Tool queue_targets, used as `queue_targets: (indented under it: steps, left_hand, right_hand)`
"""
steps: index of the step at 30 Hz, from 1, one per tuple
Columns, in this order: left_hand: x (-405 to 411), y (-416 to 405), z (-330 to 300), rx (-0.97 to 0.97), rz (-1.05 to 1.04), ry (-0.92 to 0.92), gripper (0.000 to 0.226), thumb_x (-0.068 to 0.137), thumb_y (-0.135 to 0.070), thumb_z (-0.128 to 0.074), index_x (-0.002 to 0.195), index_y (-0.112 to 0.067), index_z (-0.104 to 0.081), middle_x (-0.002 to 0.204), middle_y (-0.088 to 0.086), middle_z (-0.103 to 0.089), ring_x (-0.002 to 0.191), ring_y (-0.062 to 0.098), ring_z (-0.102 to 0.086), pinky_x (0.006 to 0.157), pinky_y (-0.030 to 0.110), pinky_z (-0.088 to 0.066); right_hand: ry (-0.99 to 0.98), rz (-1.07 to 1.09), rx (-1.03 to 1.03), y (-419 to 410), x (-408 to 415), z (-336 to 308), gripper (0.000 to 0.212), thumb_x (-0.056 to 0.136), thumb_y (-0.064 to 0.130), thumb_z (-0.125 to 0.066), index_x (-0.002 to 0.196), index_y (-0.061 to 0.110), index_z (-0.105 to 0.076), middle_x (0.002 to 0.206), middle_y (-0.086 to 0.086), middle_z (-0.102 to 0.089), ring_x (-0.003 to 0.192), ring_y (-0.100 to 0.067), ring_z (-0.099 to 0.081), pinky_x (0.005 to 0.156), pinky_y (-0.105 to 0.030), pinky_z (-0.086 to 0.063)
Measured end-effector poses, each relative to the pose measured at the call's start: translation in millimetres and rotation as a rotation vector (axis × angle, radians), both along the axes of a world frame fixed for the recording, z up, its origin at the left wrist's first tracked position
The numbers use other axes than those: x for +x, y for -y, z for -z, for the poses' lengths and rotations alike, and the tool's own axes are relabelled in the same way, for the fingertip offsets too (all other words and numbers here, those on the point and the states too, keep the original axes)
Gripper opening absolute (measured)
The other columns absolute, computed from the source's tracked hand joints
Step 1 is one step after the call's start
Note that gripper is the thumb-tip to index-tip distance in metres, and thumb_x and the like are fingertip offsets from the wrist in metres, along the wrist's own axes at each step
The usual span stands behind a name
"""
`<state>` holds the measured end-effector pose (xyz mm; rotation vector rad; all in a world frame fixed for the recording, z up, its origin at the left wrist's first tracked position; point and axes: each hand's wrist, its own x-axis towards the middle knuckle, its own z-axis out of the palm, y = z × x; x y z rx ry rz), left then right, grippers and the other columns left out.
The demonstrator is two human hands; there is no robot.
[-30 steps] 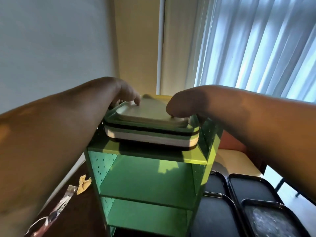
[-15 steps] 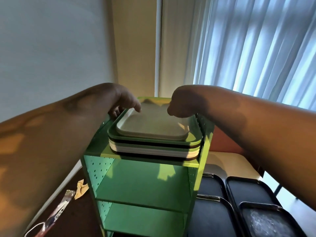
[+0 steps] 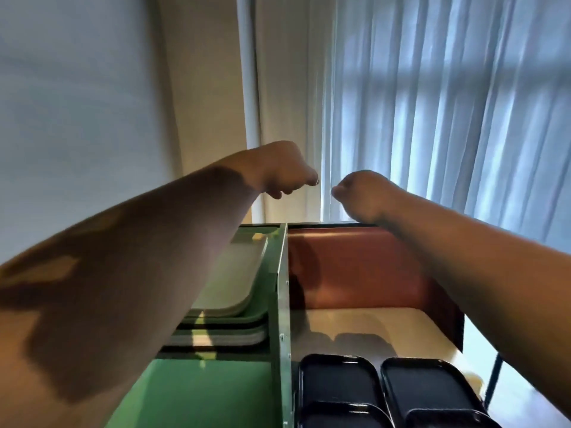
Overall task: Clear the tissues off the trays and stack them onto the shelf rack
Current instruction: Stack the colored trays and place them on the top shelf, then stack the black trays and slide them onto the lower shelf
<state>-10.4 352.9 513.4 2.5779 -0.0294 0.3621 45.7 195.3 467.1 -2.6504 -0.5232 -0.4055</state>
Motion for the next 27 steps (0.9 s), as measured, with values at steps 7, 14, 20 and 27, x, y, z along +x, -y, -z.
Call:
queue_targets:
  steps: [7, 14, 20, 27]
  left_hand:
    - [40.9, 115.0, 34.1, -0.065, 0.045, -0.052, 0.036, 0.094, -0.032, -0.068, 0.113, -0.002, -0.068, 0.089, 0.011, -0.068, 0.08, 0.024, -0.064, 0.063, 0.028, -0.051]
    - [90.4, 201.9, 169.5, -0.258, 0.006, -0.202, 0.013, 0.093, -0.023, -0.067, 0.101, -0.013, -0.065, 0.088, 0.01, -0.067, 0.082, 0.025, -0.063, 0.078, 0.037, -0.056]
    - [97.7, 286.4, 387.5, -0.354, -0.186, -0.64, 0.063, 0.086, -0.031, -0.067, 0.143, -0.013, -0.047, 0.145, 0.012, -0.051, 0.124, 0.029, -0.057, 0.098, 0.029, -0.046]
    - [55.2, 306.7, 516.7, -0.153, -0.312, -1.007, 0.06, 0.089, -0.03, -0.059, 0.14, 0.001, -0.05, 0.141, 0.017, -0.056, 0.124, 0.034, -0.058, 0.093, 0.033, -0.051]
  right_hand:
    - [0.005, 0.01, 0.033, 95.2, 35.3, 27.4, 0.03, 0.103, 0.019, -0.046, 0.119, 0.007, -0.068, 0.116, -0.016, -0.069, 0.11, -0.037, -0.064, 0.09, -0.04, -0.053]
    - [-0.206, 0.078, 0.109, 205.2, 75.1, 154.5, 0.034, 0.101, 0.024, -0.051, 0.126, 0.011, -0.07, 0.131, -0.008, -0.068, 0.12, -0.027, -0.062, 0.103, -0.035, -0.049]
    - [-0.643, 0.25, -0.032, 294.5, 80.0, 358.7, 0.039, 0.096, 0.036, -0.054, 0.122, 0.011, -0.07, 0.123, -0.012, -0.07, 0.112, -0.032, -0.064, 0.092, -0.033, -0.05]
    - [-0.986, 0.475, -0.136, 361.9, 35.2, 487.4, 0.057, 0.089, 0.037, -0.052, 0.141, 0.014, -0.048, 0.142, -0.017, -0.051, 0.125, -0.04, -0.055, 0.103, -0.045, -0.049]
